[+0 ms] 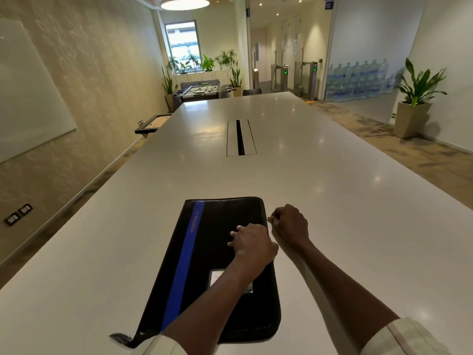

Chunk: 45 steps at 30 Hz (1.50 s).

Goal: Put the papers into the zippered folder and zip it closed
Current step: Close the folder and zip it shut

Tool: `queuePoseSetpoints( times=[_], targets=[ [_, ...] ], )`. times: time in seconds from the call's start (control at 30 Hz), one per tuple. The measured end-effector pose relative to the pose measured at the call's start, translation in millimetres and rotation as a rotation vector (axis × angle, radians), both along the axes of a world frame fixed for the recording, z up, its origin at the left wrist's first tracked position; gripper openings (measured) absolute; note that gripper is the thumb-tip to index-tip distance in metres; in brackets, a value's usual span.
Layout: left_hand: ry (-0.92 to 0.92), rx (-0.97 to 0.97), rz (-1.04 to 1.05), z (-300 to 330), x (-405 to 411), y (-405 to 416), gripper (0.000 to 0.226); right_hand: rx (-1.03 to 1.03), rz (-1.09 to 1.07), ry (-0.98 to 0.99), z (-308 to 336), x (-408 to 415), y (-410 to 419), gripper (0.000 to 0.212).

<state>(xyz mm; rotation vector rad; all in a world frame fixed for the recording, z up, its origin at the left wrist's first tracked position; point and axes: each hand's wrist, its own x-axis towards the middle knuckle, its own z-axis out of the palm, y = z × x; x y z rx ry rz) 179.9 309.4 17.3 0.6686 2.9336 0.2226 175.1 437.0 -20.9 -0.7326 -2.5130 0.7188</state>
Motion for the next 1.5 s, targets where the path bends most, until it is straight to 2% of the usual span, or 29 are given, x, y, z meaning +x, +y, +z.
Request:
queuePoseSetpoints(
  times=[0.13,0.37,0.67,0.87,1.03,1.1,1.27,1.43,1.5],
  targets=[
    [-0.021,0.061,0.004,-5.5,-0.3,5.3,0.039,0.013,-0.03,0.023,-2.1,-6.6,-1.3,0.019],
    [-0.039,0.166,0.009,-3.0,-1.9,2.4,0.036,-0.034,-0.046,0.035,2.7,-34.7,7.5,0.02],
    [-0.041,0.061,-0.028,-6.5,-0.4,-0.7,0.039,-0.045,0.059,0.022,9.4,-66.2,20.4,0.019],
    [0.084,0.065,-0.138,9.4,-16.8,-0.8,0.032,-0.098,0.113,-0.015,10.1,-75.5,34.1,0.02],
    [0.199,0.237,-0.2,23.7,-53.7,16.5,0.016,-0.153,0.166,-0.055,16.9,-82.2,45.6,0.015],
    [0.212,0.26,-0.277,24.5,-72.8,28.5,0.02,-0.17,0.167,-0.072,19.5,-84.1,47.8,0.019],
    [0.002,0.273,-0.275,25.8,-124.5,55.9,0.025,-0.256,0.155,-0.069,20.3,-89.4,51.2,0.021],
    [-0.158,0.2,-0.165,24.2,-156.9,69.6,0.028,-0.54,0.075,0.05,14.3,-89.0,52.7,0.031],
    [-0.189,0.205,-0.147,23.6,-162.3,74.0,0.033,-0.578,0.041,0.068,13.5,-88.9,52.1,0.028]
  ],
)
